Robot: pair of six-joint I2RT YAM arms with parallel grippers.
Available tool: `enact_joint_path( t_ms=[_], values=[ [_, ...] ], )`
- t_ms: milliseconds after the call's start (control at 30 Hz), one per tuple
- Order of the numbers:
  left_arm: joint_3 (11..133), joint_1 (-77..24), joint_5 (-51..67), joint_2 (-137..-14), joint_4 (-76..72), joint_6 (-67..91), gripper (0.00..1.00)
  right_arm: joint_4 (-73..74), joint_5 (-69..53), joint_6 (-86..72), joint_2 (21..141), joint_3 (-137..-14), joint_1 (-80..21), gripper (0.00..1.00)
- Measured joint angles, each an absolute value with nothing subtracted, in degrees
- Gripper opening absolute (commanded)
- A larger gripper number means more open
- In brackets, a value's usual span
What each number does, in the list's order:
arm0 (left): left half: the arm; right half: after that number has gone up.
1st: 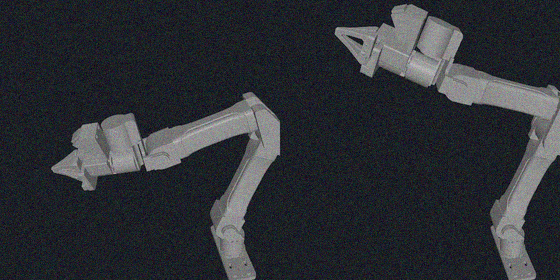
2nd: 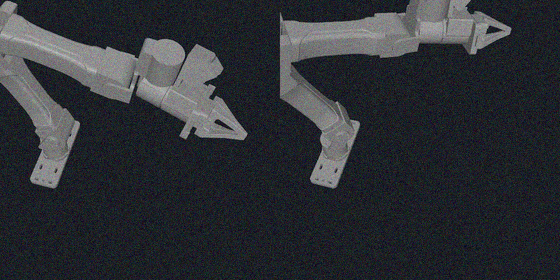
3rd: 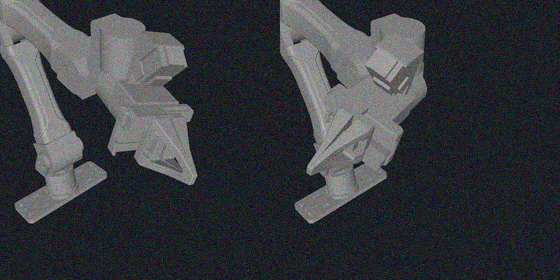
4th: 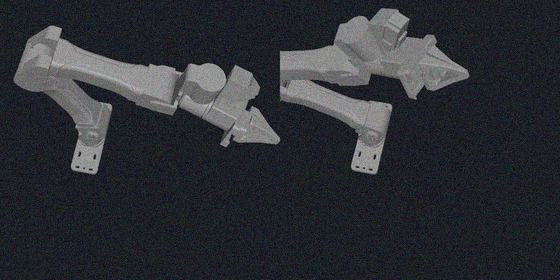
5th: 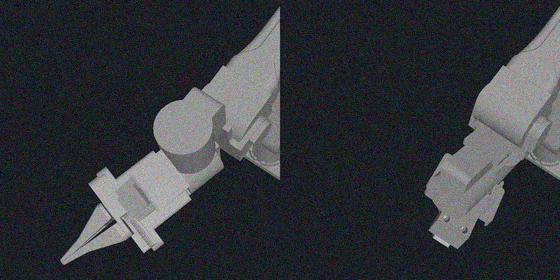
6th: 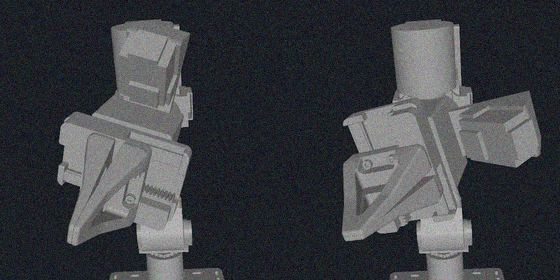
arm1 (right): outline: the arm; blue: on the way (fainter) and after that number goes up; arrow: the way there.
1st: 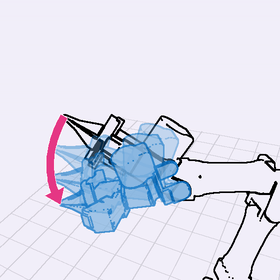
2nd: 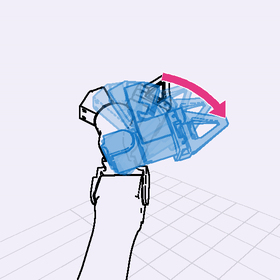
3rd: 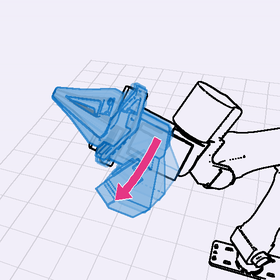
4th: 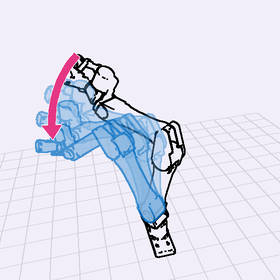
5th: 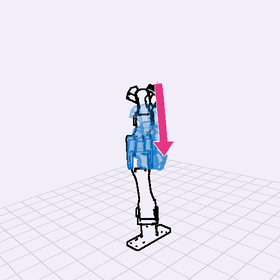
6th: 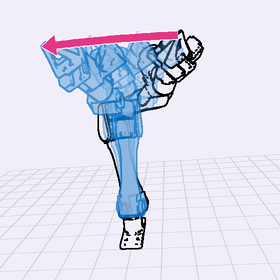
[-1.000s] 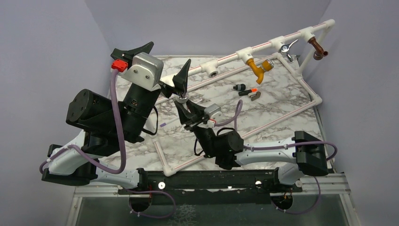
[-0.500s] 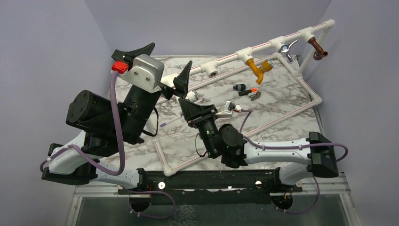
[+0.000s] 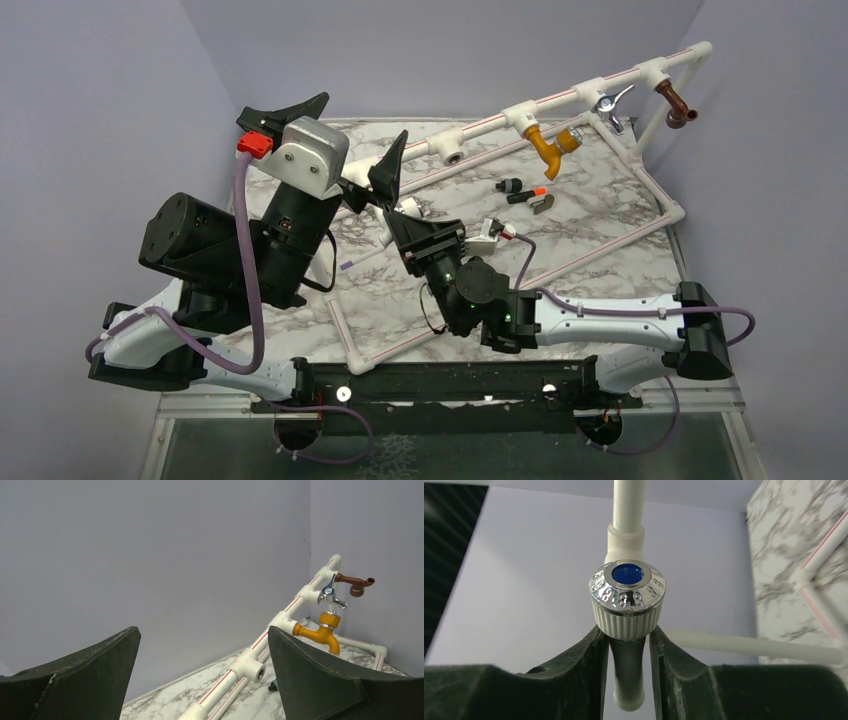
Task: Install the water faucets
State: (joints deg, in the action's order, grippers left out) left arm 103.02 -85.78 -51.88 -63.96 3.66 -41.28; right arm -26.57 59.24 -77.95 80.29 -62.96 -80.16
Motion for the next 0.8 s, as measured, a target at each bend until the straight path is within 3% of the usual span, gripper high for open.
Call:
enact_joint_path(
  t_ms=[133,267,567,800],
  values=[
    [102.8,-86.3,-52.2,-63.9,2.9,-41.8,0.99,-29.0,59.6,-68.9,79.5,-61.2,-80.1,0.62],
    [102.3,-86.9,-53.1,-63.9,2.1,-42.9,0.99,-29.9,60.0,-61.2,78.4,-60.0,-80.0,0.71],
    [101.4,-87.9,-54.6,-63.8,-0.4,-45.3,0.99,-31.6,59.6,-43.1,74.8,-58.3,-79.8,0.76],
    [101.0,-89.0,-55.3,-63.4,-1.8,-46.7,0.99,-36.8,50.5,-21.7,71.8,-56.2,-79.7,0.77]
  ],
)
